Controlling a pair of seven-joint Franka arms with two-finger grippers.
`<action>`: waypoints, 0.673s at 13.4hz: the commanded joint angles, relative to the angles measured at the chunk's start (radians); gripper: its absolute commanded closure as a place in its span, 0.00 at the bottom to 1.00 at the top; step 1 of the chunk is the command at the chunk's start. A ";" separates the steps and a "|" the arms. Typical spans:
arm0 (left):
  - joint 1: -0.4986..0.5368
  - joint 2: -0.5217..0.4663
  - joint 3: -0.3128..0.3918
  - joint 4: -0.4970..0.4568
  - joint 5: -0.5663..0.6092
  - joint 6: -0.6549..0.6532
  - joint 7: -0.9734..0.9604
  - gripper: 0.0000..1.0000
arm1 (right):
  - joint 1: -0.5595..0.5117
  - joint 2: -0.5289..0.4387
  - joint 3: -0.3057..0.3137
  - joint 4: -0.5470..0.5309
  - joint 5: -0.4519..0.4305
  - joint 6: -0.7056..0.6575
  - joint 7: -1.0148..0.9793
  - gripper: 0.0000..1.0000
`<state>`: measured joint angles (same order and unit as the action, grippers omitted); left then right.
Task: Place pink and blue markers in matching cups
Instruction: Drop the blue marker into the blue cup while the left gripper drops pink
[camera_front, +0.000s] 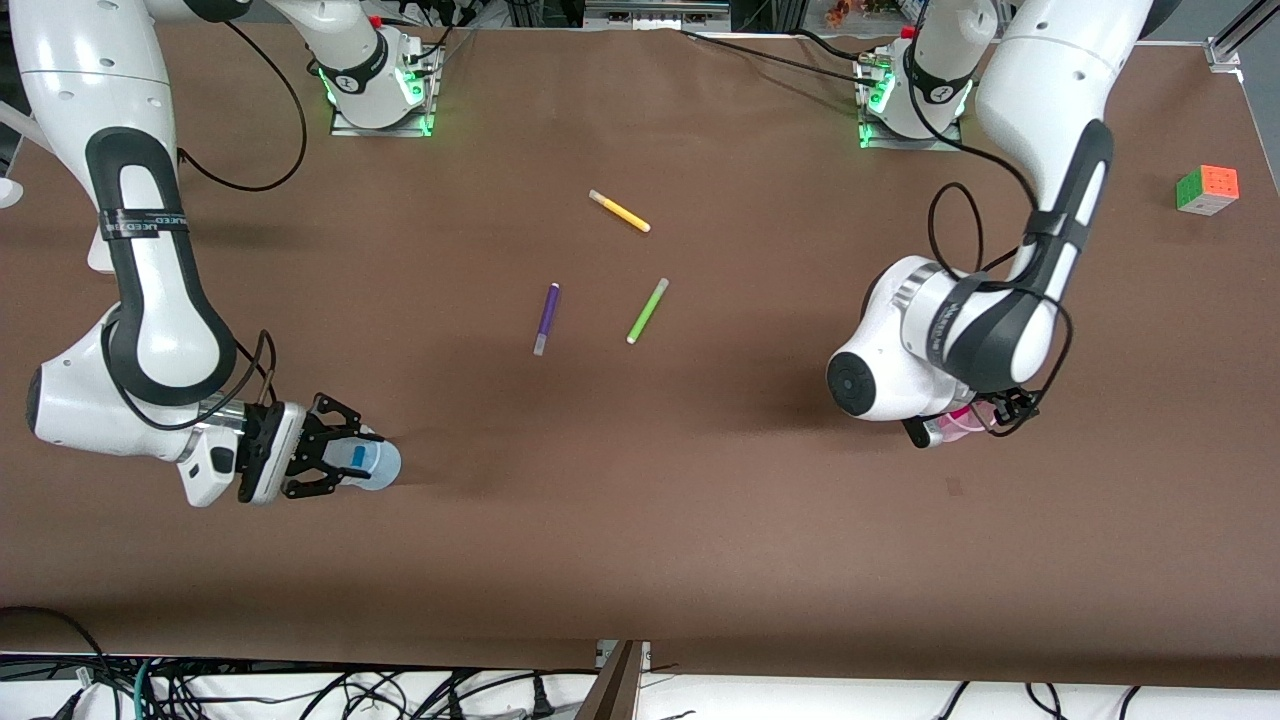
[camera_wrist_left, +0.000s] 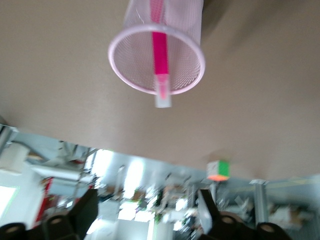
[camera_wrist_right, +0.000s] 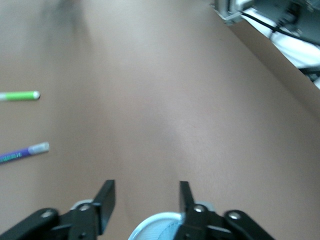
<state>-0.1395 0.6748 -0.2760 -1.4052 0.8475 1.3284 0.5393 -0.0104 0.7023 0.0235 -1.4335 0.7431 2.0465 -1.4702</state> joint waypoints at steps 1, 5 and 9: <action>0.036 -0.084 0.015 0.072 -0.201 -0.017 -0.097 0.00 | -0.010 -0.047 0.009 0.023 -0.069 -0.069 0.266 0.00; 0.171 -0.158 0.015 0.143 -0.586 -0.011 -0.194 0.00 | -0.003 -0.082 0.013 0.134 -0.301 -0.222 0.763 0.00; 0.224 -0.265 0.024 0.121 -0.696 0.079 -0.280 0.00 | 0.027 -0.148 0.019 0.191 -0.563 -0.414 1.190 0.00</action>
<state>0.0880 0.4827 -0.2513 -1.2617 0.1825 1.3482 0.3028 0.0024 0.5960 0.0376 -1.2595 0.2767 1.7050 -0.4590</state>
